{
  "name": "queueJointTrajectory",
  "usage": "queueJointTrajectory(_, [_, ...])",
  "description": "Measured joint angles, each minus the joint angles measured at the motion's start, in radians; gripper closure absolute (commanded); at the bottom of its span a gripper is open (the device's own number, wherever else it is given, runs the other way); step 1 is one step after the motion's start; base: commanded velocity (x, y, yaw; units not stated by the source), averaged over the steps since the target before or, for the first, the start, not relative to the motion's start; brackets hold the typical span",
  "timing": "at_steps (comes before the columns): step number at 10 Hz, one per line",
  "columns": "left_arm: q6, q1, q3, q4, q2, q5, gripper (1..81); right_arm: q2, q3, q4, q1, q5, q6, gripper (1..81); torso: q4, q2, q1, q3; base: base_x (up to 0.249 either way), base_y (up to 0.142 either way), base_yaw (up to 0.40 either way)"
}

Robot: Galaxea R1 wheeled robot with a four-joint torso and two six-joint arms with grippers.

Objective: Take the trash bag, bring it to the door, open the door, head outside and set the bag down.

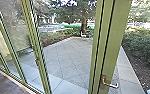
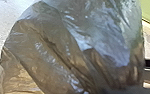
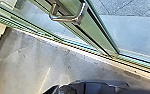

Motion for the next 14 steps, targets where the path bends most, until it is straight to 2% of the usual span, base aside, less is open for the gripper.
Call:
queueJointTrajectory(3, [-0.001, 0.002, -0.001, -0.002, 0.000, -0.001, 81.1, 0.076, -0.036, 0.002, 0.054, -0.054, 0.106, 1.0, 0.000, 0.000, 0.000, 0.000, 0.000, 0.000, 0.000])
queueJointTrajectory(6, [-0.002, 0.002, -0.003, -0.003, 0.000, -0.002, 81.1, 0.134, -0.090, 0.001, 0.071, -0.072, 0.209, 1.0, 0.000, 0.000, 0.000, -0.001, 0.000, 0.000, 0.000])
queueJointTrajectory(14, [-0.002, 0.001, -0.030, -0.006, 0.013, -0.003, 81.1, 0.313, -0.266, 0.001, 0.079, -0.062, 0.471, 1.0, 0.000, 0.000, 0.001, -0.001, 0.000, 0.000, 0.000])
